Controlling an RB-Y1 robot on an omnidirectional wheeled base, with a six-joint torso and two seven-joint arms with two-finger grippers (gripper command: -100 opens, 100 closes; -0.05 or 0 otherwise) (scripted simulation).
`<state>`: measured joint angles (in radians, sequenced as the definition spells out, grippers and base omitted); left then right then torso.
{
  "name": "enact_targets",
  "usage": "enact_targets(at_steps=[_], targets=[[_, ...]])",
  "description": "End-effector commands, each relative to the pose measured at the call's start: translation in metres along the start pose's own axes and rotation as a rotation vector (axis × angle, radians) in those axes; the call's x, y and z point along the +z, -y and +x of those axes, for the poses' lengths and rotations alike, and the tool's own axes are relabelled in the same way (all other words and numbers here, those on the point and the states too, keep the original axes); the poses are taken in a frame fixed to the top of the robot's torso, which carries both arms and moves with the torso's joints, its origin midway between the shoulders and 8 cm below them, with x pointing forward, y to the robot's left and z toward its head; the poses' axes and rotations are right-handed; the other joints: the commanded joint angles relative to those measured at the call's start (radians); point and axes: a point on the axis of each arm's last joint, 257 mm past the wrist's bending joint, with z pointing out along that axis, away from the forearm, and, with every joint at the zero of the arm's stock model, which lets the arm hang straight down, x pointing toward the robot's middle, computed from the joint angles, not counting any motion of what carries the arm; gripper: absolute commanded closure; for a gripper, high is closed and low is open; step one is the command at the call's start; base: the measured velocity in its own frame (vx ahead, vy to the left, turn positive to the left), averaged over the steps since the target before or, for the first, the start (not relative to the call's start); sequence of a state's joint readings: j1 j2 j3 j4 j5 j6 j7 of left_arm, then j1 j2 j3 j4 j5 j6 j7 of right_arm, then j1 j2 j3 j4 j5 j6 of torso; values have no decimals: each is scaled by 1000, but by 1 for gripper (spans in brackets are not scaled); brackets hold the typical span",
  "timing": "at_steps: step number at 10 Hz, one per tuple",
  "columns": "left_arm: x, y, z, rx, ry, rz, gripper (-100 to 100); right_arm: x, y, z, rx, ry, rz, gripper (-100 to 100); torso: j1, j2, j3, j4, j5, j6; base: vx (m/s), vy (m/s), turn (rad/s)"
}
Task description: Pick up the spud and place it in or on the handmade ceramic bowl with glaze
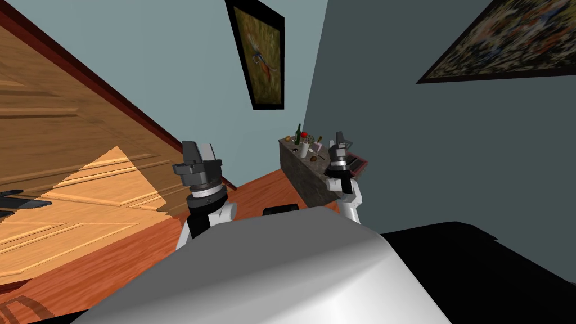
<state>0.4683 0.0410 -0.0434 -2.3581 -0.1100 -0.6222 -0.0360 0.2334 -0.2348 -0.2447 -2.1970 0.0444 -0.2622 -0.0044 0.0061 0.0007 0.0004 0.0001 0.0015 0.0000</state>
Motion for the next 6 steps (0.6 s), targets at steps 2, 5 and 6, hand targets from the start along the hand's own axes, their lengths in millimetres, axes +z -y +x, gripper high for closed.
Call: enact_targets(at_steps=[2, 5, 6], targets=[[0, 0, 0, 0, 0, 0, 0, 12, 15, -12, -52, 7, 45, -100, -1, 0, 0, 0, 0, 0, -21, 91, -27], [0, 0, 0, 0, 0, 0, 0, 20, 32, -22, -87, 12, 103, -100, -1, -1, 0, 0, 0, 0, -13, 70, -24], [0, 0, 0, 0, 0, 0, 0, 20, 34, -22, -87, 12, 110, -100, -2, -1, 0, 0, 0, 0, -8, 27, 1]])
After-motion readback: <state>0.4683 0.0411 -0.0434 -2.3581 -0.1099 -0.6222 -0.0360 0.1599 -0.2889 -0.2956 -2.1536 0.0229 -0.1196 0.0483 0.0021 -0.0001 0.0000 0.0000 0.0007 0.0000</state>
